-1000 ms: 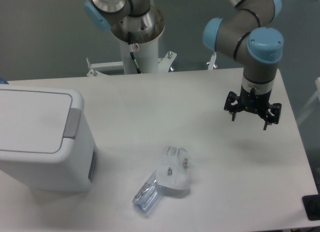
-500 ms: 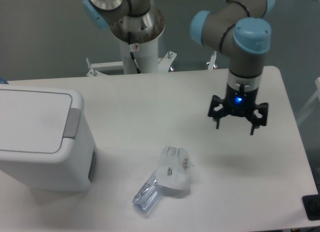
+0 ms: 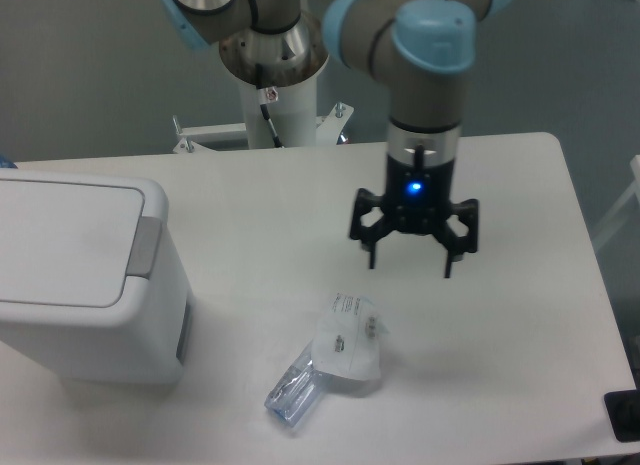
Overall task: Open the trash can
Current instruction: 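Move the open gripper across the table toward the white trash bin lid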
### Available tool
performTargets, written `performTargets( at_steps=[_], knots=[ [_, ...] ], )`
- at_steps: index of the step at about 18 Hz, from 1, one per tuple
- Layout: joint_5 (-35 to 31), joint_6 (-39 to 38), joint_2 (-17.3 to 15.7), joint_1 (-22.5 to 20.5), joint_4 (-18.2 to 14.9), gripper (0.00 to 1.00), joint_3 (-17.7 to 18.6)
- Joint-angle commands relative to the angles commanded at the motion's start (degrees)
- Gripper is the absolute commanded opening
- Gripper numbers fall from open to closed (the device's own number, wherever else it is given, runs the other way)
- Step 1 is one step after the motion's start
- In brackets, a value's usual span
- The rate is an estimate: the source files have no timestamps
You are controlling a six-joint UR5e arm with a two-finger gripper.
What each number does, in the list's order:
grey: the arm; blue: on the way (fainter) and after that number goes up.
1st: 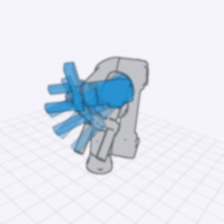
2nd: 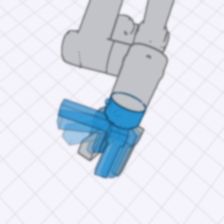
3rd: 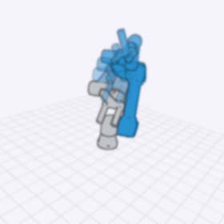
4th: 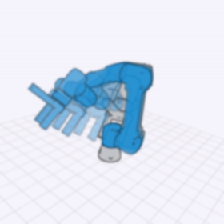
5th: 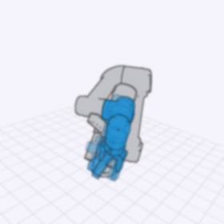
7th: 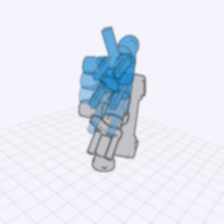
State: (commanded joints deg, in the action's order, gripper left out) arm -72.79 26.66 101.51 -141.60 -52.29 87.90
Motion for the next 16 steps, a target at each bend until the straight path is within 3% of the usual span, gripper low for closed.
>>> performTargets(
  at_steps=[5,9,16],
  knots=[
    [1.94,-3.28,-0.96,3.95,0.09,1.00,0.35],
    [5.90,-7.84,-4.39,5.62,0.09,1.00,2.02],
    [6.69,-14.45,-5.71,9.14,0.79,1.00,4.12]
  ],
)
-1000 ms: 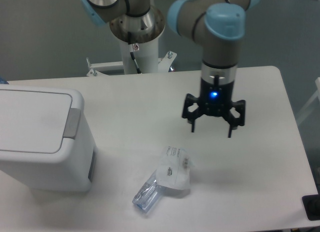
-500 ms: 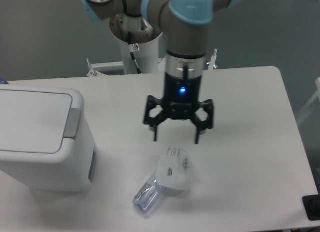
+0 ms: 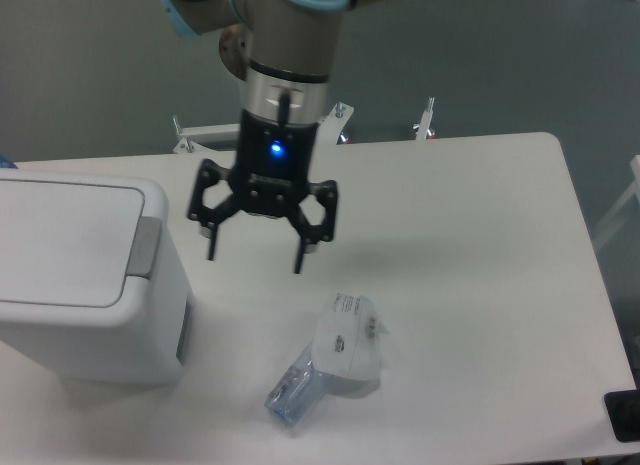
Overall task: Open the trash can
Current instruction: 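Move the open gripper across the table toward the white trash bin lid, then lower the gripper onto the bin lid edge and push it open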
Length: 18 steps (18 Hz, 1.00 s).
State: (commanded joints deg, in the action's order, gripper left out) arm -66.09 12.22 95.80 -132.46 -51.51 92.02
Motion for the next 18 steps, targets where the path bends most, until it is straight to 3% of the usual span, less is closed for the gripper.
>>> performTargets(
  at_steps=[4,8,18],
  knots=[
    [-0.18,0.44,-0.17,1.50,2.37,1.00,2.55],
    [-0.26,0.09,-0.18,3.17,2.55,1.00,3.52],
    [-2.99,0.53,0.09,3.26,3.17,1.00,3.69]
  ],
)
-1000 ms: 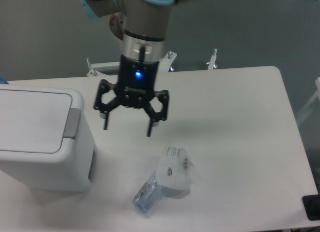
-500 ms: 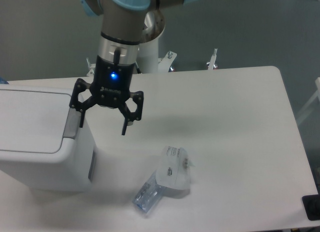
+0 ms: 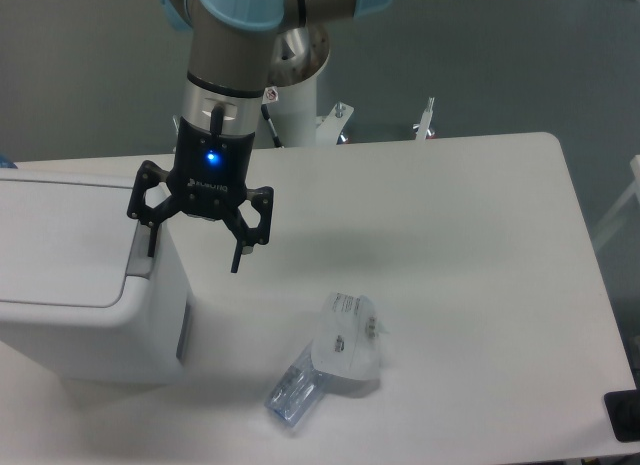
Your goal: Open the trash can
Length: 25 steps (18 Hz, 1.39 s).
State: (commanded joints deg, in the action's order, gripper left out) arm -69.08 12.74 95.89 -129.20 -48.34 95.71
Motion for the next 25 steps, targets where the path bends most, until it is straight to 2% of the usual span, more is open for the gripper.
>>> performTargets(
  at_steps=[19,25],
  knots=[
    [-0.09,-0.62,0.35,1.05,-0.26,1.00,0.09],
    [-0.09,-0.53,-0.35,0.79,-0.09,1.00,-1.49]
  ],
)
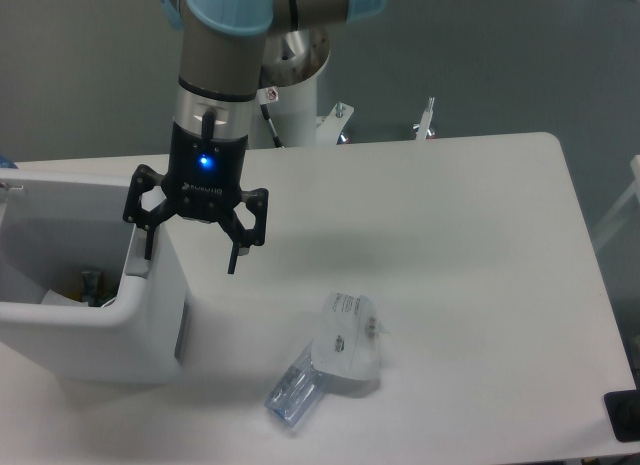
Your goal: Open the trash can
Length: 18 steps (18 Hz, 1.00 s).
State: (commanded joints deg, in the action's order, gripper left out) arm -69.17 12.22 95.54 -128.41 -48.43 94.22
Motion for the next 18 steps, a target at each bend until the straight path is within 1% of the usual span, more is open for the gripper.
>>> performTargets(
  at_steps=[3,11,13,15,17,18],
  knots=[
    [-0.09,0.35,0.44,-1.14,0.09,1.00,-1.67],
    [-0.18,1.31,1.31,-10.36,0.44,1.00,-3.78],
    [-0.18,5.42,2.19,-12.12,0.18,1.00,-3.78],
    [-1.92,8.95,3.77,-13.09,0.09,1.00,-3.52],
    [-4.21,11.50,4.39,-13.88,0.09,1.00,-3.26],
    [-4.31,13.25,4.57,-15.19,-0.17,1.00,-3.34]
  ],
)
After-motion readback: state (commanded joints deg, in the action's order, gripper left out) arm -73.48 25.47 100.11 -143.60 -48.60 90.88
